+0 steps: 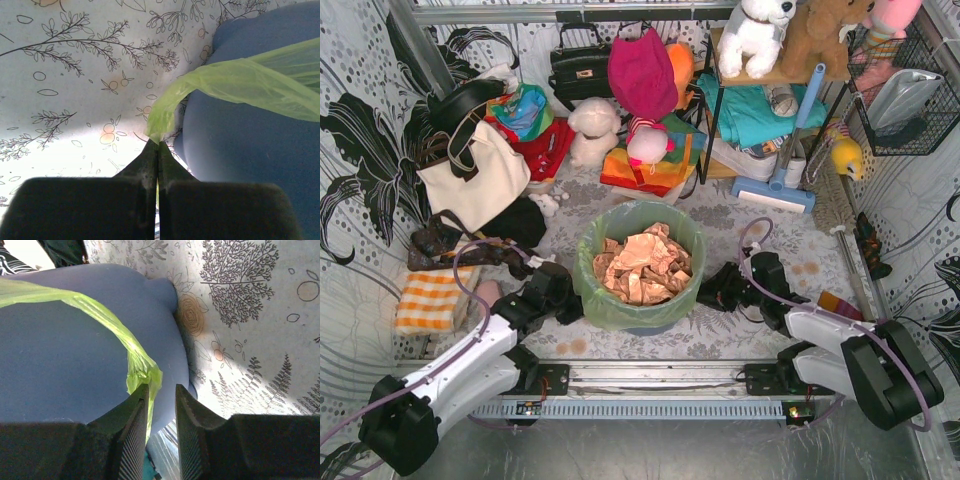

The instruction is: Tie the trash bag

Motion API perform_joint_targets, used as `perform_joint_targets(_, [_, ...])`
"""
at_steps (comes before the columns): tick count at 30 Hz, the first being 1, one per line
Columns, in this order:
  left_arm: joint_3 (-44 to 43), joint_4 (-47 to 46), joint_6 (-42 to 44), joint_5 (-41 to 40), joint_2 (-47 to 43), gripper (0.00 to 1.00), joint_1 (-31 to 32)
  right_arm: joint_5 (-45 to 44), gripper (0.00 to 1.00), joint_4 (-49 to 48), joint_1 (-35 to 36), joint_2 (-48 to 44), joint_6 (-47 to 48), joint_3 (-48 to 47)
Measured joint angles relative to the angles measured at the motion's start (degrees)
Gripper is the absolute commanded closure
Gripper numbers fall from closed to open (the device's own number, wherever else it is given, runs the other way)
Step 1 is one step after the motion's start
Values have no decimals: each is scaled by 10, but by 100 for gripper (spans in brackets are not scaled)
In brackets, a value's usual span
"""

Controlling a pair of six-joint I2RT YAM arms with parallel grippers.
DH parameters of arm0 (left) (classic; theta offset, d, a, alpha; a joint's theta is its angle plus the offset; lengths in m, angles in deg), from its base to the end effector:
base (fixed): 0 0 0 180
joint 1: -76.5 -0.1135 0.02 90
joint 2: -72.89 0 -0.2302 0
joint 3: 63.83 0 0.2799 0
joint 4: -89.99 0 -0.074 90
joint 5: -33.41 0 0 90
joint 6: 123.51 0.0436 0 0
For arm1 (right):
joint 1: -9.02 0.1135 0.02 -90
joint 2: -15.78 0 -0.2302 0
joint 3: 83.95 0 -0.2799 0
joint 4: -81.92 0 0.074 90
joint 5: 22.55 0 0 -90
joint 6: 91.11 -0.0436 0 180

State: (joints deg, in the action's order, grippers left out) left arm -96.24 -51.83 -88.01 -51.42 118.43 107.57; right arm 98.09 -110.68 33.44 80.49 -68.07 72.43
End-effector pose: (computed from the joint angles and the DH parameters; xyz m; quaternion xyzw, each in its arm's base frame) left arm 0.1733 -0.1090 0.1226 -0.1768 0.9260 -0.2560 0.2140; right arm 0.2008 0.1156 0.0845 0.1748 0.8214 0.5115 0.1820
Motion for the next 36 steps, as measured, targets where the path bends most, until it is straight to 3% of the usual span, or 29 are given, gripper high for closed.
perform_joint_targets(13, [0, 0, 2, 4, 5, 100, 0, -45, 60, -23, 0, -84, -81, 30])
perform_joint_targets(20, [0, 0, 2, 4, 9, 100, 0, -49, 58, -54, 0, -67, -102, 35])
perform_joint_targets(27, [-1, 0, 2, 4, 9, 100, 0, -47, 61, -115, 5, -4, -120, 49])
perform_joint_targets(36, [-1, 0, 2, 4, 12, 100, 0, -45, 73, -231, 10, 72, -166, 83])
